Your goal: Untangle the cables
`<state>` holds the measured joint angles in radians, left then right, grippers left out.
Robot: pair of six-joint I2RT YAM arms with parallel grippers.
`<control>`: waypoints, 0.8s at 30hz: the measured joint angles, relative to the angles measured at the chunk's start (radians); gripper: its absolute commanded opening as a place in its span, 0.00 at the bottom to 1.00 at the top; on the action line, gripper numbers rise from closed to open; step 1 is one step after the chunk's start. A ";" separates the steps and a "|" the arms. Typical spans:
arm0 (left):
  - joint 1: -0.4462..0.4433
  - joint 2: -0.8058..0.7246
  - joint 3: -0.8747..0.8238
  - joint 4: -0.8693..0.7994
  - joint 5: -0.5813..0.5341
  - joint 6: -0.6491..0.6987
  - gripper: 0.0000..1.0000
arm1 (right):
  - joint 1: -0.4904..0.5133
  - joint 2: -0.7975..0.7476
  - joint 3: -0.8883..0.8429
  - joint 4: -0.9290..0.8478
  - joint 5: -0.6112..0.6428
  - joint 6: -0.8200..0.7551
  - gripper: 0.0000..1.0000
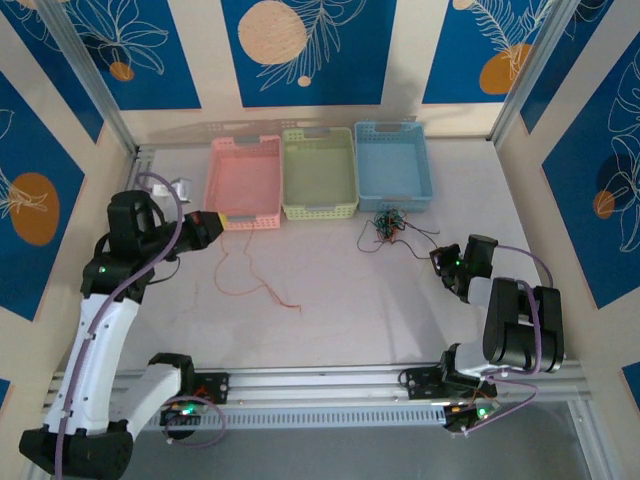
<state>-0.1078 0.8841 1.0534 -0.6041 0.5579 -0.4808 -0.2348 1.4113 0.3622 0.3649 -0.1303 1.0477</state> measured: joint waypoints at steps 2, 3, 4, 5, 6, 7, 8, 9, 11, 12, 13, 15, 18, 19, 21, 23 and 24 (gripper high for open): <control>-0.007 0.000 -0.020 0.013 0.000 0.000 0.00 | 0.002 0.000 0.000 0.000 0.000 0.000 0.00; -0.011 0.000 -0.024 0.016 0.001 0.000 0.00 | 0.002 0.000 0.000 0.000 0.000 0.000 0.00; -0.016 0.000 -0.029 0.022 0.002 0.000 0.00 | 0.003 0.000 0.000 0.000 0.000 -0.002 0.00; -0.020 0.000 -0.032 0.025 0.003 0.000 0.00 | 0.003 0.000 0.000 0.000 -0.001 -0.004 0.00; -0.026 0.000 -0.032 0.026 0.004 0.000 0.00 | 0.005 0.000 0.000 -0.002 -0.001 -0.005 0.00; -0.035 0.001 -0.032 0.029 0.008 0.000 0.00 | 0.006 0.001 0.002 -0.005 -0.004 -0.010 0.00; -0.045 0.001 -0.032 0.034 0.010 0.000 0.00 | 0.006 0.001 0.003 -0.008 -0.007 -0.014 0.00; -0.053 0.002 -0.032 0.038 0.011 0.000 0.00 | 0.008 0.001 0.005 -0.014 -0.009 -0.019 0.00; -0.066 0.002 -0.032 0.041 0.011 0.001 0.00 | 0.018 0.002 0.014 -0.030 -0.018 -0.034 0.00; -0.070 0.002 -0.032 0.042 0.012 0.001 0.00 | 0.025 0.002 0.025 -0.046 -0.024 -0.045 0.00; -0.072 0.002 -0.032 0.042 0.012 0.001 0.00 | 0.036 0.002 0.039 -0.065 -0.029 -0.055 0.00; -0.076 0.004 -0.032 0.043 0.013 0.001 0.00 | 0.064 0.002 0.066 -0.097 -0.045 -0.077 0.00; -0.079 0.008 -0.032 0.043 0.015 0.002 0.00 | 0.111 0.002 0.083 -0.120 -0.095 -0.100 0.00; -0.080 0.008 -0.032 0.043 0.015 0.002 0.00 | 0.130 0.002 0.083 -0.133 -0.114 -0.105 0.00; -0.082 0.010 -0.032 0.043 0.015 0.002 0.00 | 0.179 0.002 0.083 -0.166 -0.151 -0.120 0.00; -0.087 0.010 -0.032 0.043 0.018 0.005 0.00 | 0.250 0.001 0.090 -0.217 -0.175 -0.146 0.00; -0.089 0.010 -0.032 0.043 0.019 0.008 0.00 | 0.286 0.000 0.098 -0.245 -0.181 -0.159 0.00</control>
<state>-0.1967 0.8936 1.0218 -0.5606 0.5774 -0.4728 0.0509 1.4113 0.4599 0.1204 -0.3111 0.8883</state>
